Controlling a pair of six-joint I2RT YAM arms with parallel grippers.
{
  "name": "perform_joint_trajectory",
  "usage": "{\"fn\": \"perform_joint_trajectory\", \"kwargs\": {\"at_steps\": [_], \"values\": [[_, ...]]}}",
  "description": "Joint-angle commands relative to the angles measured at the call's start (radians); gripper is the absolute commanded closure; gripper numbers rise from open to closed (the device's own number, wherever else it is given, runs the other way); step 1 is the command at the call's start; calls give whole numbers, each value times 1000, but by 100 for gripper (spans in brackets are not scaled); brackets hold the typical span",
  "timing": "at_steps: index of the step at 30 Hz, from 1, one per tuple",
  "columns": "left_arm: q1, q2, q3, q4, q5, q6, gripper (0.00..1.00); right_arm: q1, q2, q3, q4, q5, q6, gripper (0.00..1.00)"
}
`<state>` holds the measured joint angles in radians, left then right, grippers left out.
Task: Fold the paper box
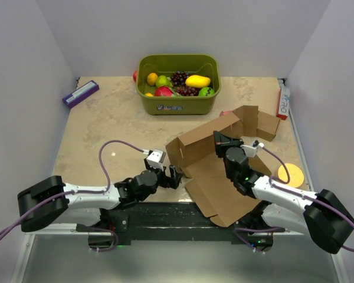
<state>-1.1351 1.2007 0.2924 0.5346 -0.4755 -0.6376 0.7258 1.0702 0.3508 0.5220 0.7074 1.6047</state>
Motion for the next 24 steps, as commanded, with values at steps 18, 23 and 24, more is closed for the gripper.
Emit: {"fn": "perform_joint_trajectory", "kwargs": {"at_steps": [18, 23, 24], "values": [[-28, 115, 175, 218, 121, 210, 15, 14, -99, -110, -172, 38, -5, 100], [-49, 172, 217, 219, 118, 171, 18, 15, -95, -121, -160, 30, 4, 100], [-52, 183, 220, 219, 118, 170, 18, 14, -95, -122, -162, 29, 4, 100]]}}
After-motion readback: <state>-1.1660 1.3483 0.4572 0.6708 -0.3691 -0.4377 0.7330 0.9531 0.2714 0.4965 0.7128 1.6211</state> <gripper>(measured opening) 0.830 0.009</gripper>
